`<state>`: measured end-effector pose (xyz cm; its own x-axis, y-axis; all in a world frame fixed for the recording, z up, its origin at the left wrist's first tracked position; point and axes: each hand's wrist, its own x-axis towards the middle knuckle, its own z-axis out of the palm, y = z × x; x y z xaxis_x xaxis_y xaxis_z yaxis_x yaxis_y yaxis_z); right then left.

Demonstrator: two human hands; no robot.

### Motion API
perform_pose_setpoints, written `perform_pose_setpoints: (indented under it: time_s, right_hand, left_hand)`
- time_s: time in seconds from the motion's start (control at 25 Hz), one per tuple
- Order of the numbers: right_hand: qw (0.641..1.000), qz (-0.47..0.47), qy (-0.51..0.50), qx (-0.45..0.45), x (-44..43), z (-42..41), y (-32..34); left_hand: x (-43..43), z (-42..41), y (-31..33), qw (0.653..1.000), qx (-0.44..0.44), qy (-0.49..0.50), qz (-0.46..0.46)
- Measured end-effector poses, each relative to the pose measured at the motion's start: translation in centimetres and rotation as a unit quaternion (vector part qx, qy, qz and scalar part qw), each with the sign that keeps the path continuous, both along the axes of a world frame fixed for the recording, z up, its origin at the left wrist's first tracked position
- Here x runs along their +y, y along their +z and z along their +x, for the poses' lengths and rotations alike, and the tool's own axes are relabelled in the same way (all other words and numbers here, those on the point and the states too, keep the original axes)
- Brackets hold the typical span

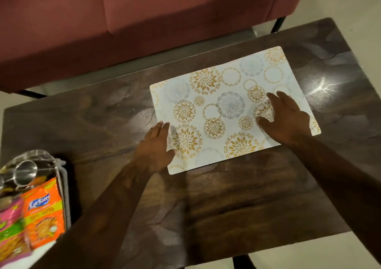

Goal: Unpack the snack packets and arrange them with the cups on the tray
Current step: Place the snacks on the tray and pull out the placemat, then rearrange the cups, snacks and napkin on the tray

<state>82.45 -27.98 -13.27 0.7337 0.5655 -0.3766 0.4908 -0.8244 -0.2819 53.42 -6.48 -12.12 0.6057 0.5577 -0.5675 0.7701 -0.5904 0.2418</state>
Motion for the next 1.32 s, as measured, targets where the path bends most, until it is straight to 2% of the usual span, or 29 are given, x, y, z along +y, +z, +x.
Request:
perform_pose_setpoints:
  time_s: [0.12, 0.24, 0.44, 0.64, 1.0, 1.08, 1.16, 1.32]
  right_hand:
    - [0.999, 0.011, 0.037, 0.000, -0.3, -4.2, 1.4]
    - [0.996, 0.020, 0.072, 0.042, 1.5, -10.0, 3.0]
    - [0.979, 0.055, 0.155, 0.117, 9.0, -22.8, 5.2]
    - [0.949, 0.059, 0.206, 0.230, 15.0, -33.9, 6.3]
    - [0.918, 0.013, 0.187, 0.348, 21.1, -47.1, 3.7]
    - [0.916, 0.012, 0.160, 0.368, 22.3, -48.9, 3.7]
    - [0.922, 0.005, 0.129, 0.366, 23.1, -49.8, 3.6]
    - [0.920, -0.020, 0.077, 0.384, 23.9, -51.0, 2.9]
  left_hand:
    - [-1.5, -3.6, 1.4, 1.000, -0.021, 0.013, 0.008]
    - [-1.7, -7.9, 3.5, 0.999, -0.032, 0.019, 0.000]
    - [1.0, -17.2, 7.4, 0.988, -0.100, 0.117, 0.010]
    - [3.9, -27.2, 9.3, 0.973, -0.106, 0.200, 0.049]
    - [6.3, -43.4, 8.0, 0.922, -0.113, 0.359, 0.088]
    - [6.7, -45.5, 7.2, 0.900, -0.131, 0.407, 0.081]
    - [7.2, -46.5, 6.4, 0.863, -0.152, 0.479, 0.055]
    - [8.0, -47.4, 4.4, 0.805, -0.163, 0.562, -0.094]
